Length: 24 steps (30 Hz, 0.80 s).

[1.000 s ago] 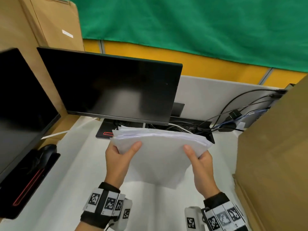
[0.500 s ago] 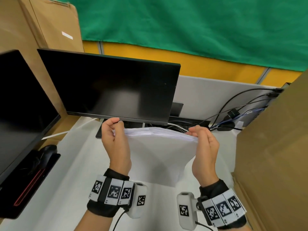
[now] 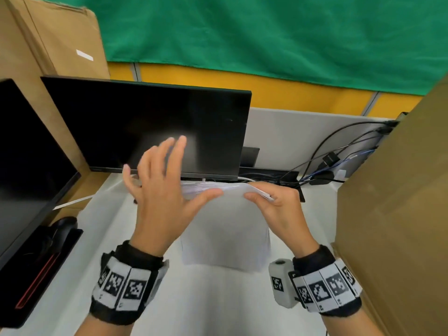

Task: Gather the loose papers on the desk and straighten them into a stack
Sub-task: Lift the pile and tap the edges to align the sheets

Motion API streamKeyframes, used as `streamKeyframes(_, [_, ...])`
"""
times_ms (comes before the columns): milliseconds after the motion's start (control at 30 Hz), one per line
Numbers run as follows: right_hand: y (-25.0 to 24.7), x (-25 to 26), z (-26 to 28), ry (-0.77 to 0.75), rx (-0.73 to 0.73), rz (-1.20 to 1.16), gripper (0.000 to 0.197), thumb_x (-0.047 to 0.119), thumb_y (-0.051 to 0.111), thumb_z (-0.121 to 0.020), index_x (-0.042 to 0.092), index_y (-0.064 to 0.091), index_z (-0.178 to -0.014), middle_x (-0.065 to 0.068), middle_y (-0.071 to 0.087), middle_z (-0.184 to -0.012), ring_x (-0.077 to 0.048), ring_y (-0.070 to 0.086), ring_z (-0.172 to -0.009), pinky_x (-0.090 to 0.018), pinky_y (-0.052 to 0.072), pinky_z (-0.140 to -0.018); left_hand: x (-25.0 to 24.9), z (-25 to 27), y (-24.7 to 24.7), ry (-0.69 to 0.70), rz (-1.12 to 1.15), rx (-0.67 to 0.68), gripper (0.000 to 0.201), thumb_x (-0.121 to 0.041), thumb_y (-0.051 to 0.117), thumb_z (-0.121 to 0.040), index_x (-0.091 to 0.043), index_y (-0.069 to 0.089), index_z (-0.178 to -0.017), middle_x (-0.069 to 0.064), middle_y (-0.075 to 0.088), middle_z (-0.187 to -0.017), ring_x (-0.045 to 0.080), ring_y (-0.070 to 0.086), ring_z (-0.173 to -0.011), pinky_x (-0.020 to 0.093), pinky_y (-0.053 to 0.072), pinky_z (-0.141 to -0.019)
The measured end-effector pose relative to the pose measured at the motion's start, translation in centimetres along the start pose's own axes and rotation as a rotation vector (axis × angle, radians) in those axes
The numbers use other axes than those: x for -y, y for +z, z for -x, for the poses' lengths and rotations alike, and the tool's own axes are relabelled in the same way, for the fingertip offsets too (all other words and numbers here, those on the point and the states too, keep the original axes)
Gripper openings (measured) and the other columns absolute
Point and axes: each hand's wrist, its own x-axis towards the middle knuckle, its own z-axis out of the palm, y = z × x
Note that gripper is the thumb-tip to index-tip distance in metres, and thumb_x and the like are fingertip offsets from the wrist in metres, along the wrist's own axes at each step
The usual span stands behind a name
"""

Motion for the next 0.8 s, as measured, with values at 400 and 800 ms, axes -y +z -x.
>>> streamKeyframes(400, [-2.0, -7.1, 2.6, 0.431, -0.089, -0.073, 0.104, 0.023, 0.090, -0.060, 0.025, 0.031, -0.145, 0.009, 0.040, -0.146, -0.009, 0.039, -0.134, -0.029, 0.034, -0.111, 7.2, 1.3, -1.7, -0.384, 0.733, 0.412, 0.024, -0.027, 0.064, -0.084, -0.008, 0.071, -0.072, 0.011, 0.075, -0.068, 0.024, 0.070, -0.062, 0.032, 0.052, -0.062])
streamKeyframes(800, [-5.0, -5.8, 2.0, 0.421, -0.059, -0.405, 0.021, -0.003, 0.062, -0.086, 0.001, 0.068, -0.106, 0.006, 0.078, -0.088, -0.012, 0.072, -0.083, -0.019, 0.057, -0.070, 8.3, 3.8, 2.2, -0.548, 1.058, 0.226, 0.019, -0.009, 0.062, -0.085, -0.025, 0.066, -0.095, -0.021, 0.076, -0.082, -0.002, 0.070, -0.083, 0.013, 0.055, -0.073])
